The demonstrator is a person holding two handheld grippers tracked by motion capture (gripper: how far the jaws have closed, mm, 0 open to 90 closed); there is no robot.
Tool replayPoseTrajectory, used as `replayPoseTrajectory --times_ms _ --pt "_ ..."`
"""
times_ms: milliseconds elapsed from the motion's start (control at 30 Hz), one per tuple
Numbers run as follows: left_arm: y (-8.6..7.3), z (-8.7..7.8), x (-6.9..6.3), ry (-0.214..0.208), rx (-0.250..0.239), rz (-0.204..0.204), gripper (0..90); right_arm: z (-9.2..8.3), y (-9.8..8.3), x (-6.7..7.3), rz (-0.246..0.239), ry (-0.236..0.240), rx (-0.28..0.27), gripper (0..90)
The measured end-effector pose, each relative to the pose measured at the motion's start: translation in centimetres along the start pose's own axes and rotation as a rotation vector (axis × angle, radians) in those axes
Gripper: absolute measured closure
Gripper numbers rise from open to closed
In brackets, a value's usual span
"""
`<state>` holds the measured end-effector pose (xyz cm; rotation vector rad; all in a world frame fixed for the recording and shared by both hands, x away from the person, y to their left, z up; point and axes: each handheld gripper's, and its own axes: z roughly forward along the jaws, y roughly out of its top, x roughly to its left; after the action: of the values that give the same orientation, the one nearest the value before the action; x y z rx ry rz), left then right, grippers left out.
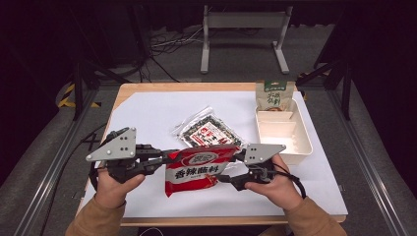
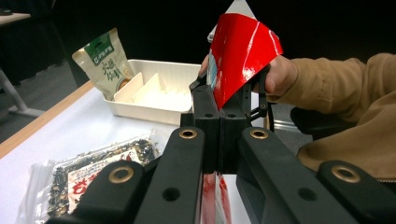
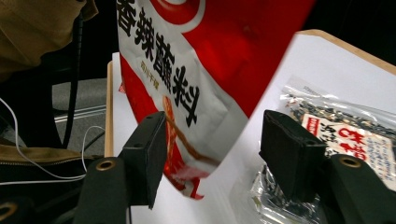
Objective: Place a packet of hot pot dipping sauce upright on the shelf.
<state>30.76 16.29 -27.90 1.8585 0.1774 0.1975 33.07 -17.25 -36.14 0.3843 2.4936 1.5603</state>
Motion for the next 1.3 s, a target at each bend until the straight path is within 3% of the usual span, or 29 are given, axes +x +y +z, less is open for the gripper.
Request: replayPoseTrajectory --times_ms 433,567,667,833,1033,1167,1300 --pt "-0.2 0.6 -0.2 -0.011 -0.03 0.009 89.2 2.0 -0.8 0.2 0.015 0.051 -0.041 44.6" --pt "-0.3 0.6 -0.1 -0.014 -0.044 0.005 89.2 2.3 -1.0 0.2 0.025 0.078 -0.08 46.1" --pt "-0.4 0.5 0.0 -0.017 -0.046 0.004 89.2 2.4 -1.1 0.2 0.018 0.089 -0.084 51.0" --pt "-0.5 0.5 0.0 -0.017 -0.051 0.005 89.2 2.0 -1.1 0.1 0.013 0.13 -0.041 80.9" --pt "-0.7 0.5 0.3 -0.018 -0.051 -0.007 89.1 1.6 -0.9 0.1 0.004 0.164 -0.023 85.2" --pt "-0.9 0.5 0.6 -0.042 -0.052 -0.031 88.7 1.3 -0.8 -0.1 0.012 0.183 -0.009 86.3" --pt "-1.2 0.7 1.1 -0.047 -0.049 -0.05 88.1 0.9 -0.7 -0.3 0.018 0.182 0.007 86.8"
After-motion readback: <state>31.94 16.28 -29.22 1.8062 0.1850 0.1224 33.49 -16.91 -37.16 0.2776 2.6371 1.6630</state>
